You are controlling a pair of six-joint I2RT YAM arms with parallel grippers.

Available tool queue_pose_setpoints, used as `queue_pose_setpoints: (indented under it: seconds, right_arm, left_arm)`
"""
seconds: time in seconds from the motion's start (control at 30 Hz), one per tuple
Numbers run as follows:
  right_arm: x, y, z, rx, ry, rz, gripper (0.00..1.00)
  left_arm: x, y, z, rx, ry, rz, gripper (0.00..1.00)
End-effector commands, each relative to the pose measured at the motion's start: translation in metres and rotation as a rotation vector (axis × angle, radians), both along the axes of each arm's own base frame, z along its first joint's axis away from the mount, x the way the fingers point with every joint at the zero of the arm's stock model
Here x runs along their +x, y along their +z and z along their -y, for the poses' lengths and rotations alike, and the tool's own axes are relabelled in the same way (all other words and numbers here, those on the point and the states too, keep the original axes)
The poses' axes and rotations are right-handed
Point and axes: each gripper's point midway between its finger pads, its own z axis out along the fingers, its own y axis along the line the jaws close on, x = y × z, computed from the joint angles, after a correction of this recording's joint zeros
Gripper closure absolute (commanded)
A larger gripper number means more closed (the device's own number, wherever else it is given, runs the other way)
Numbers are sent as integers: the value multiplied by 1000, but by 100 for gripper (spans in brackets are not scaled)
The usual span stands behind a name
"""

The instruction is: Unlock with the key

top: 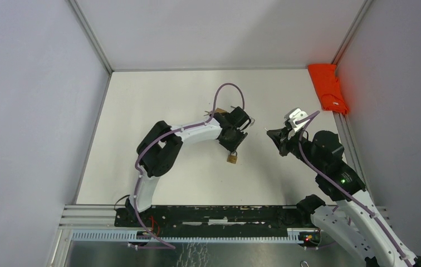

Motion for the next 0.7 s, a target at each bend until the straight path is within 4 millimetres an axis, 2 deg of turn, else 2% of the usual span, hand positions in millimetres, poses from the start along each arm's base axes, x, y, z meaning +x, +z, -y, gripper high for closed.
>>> queue_pose_setpoints:
  seconds: [0.0, 0.13, 0.37, 0.5, 0.67]
  right_arm:
    - [-1, 21, 2, 36, -11, 44, 100]
    - [-1, 21, 0, 59, -11, 29, 100]
    - [2, 22, -3, 61, -2, 33, 100]
    - [3, 23, -6, 65, 5, 33, 100]
    - [5, 22, -8, 60, 12, 31, 100]
  left_arm:
    - [6, -10, -2, 41, 38, 19, 62]
    - [10, -12, -21, 116, 72, 61, 63]
    - [-2, -19, -60, 202, 113, 78, 63]
    - [-10, -22, -73, 219, 137, 82, 63]
    - [-13, -22, -80, 221, 143, 82, 63]
